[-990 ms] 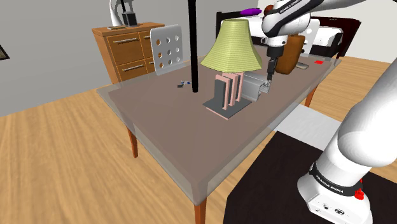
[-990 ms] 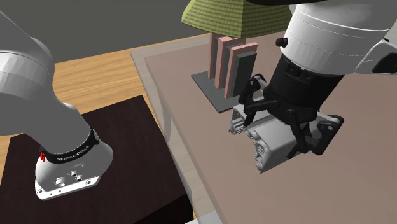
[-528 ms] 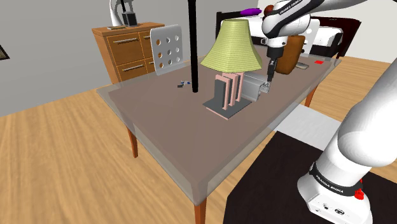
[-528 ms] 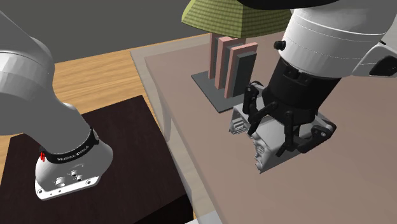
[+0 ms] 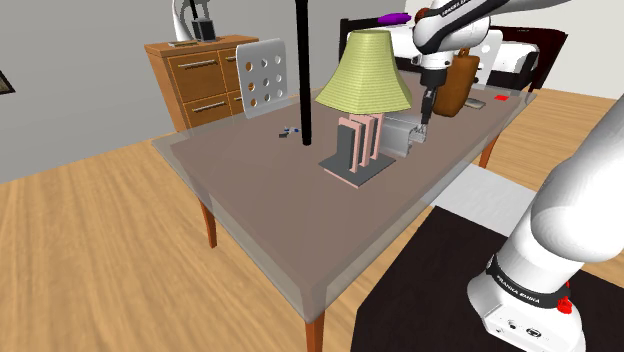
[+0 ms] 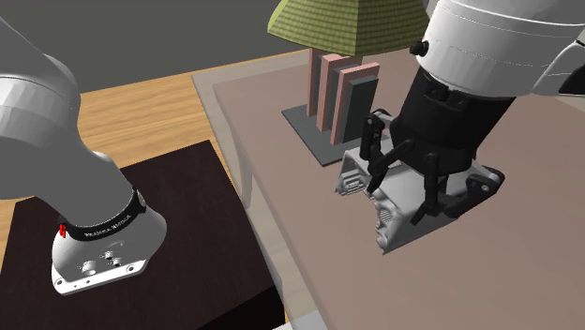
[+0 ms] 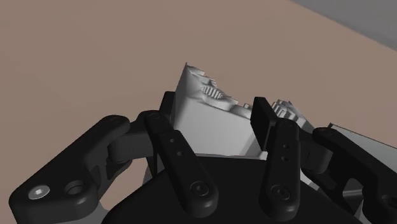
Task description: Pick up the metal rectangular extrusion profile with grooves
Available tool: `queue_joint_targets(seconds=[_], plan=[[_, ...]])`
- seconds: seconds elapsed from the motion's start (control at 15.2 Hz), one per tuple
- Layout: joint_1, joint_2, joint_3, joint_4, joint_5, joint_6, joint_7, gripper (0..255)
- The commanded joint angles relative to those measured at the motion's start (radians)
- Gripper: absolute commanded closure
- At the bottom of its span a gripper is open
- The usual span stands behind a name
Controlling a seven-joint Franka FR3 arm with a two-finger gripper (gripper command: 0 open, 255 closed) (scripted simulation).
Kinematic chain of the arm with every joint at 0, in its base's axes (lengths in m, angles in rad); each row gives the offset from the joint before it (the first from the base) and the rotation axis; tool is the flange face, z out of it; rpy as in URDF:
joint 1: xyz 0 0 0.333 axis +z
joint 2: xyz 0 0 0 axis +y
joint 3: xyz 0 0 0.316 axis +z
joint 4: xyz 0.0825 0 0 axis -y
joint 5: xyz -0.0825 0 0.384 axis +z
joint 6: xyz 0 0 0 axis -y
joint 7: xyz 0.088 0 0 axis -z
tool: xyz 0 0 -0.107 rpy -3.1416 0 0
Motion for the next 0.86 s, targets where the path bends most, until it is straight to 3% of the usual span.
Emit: queue_joint_targets(seconds=[0.0, 0.79], plan=[[0.0, -0.01, 0.002, 0.02, -0.004, -0.028, 0.003, 255], [0.004, -0.045, 0.015, 0.125, -0.016, -0.164, 0.01, 255]])
